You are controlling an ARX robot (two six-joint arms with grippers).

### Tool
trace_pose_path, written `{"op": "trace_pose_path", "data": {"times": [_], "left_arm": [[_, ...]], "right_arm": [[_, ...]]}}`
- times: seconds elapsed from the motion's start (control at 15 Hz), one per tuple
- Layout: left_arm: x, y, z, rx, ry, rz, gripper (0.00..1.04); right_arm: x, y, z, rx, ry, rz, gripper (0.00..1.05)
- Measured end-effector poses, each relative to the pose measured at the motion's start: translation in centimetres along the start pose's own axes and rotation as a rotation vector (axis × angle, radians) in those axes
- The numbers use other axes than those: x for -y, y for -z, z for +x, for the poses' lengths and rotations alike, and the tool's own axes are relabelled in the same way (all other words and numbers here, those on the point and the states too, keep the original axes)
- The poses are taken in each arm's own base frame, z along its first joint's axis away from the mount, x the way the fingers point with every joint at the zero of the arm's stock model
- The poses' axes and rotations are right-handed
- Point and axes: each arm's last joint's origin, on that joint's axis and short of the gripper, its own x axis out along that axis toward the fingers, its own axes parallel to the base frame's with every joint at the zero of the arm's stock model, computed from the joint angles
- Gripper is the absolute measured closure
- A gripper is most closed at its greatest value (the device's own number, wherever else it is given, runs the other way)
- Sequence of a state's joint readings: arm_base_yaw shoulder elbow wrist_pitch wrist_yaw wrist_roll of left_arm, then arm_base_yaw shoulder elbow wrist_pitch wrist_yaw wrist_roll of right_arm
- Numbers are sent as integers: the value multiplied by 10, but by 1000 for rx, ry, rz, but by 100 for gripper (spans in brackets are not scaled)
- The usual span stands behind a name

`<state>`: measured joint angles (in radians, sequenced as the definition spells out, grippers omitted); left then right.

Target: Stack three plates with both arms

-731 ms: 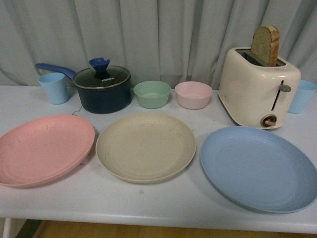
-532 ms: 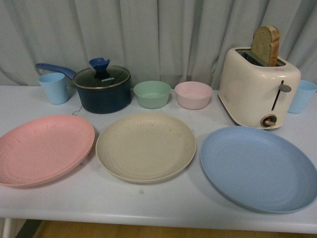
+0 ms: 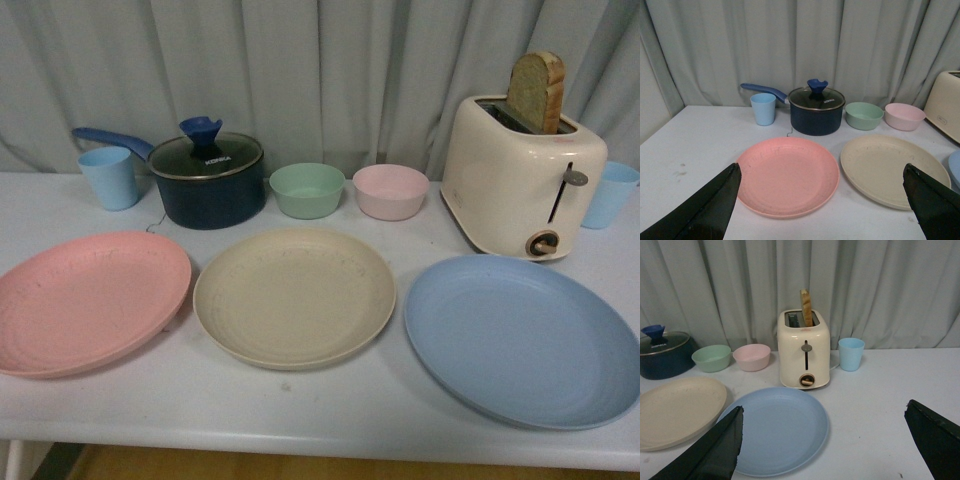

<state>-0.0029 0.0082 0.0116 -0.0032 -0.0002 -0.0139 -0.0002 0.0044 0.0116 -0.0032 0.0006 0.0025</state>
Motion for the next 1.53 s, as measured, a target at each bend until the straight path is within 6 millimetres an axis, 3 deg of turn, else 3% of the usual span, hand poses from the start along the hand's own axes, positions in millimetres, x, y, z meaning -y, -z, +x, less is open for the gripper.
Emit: {"op": "trace_pose_path", "data": {"times": [1.53], "left_arm": [[0,0,0,0,0,0,7]], "right_arm": [[0,0,0,0,0,0,6]]}}
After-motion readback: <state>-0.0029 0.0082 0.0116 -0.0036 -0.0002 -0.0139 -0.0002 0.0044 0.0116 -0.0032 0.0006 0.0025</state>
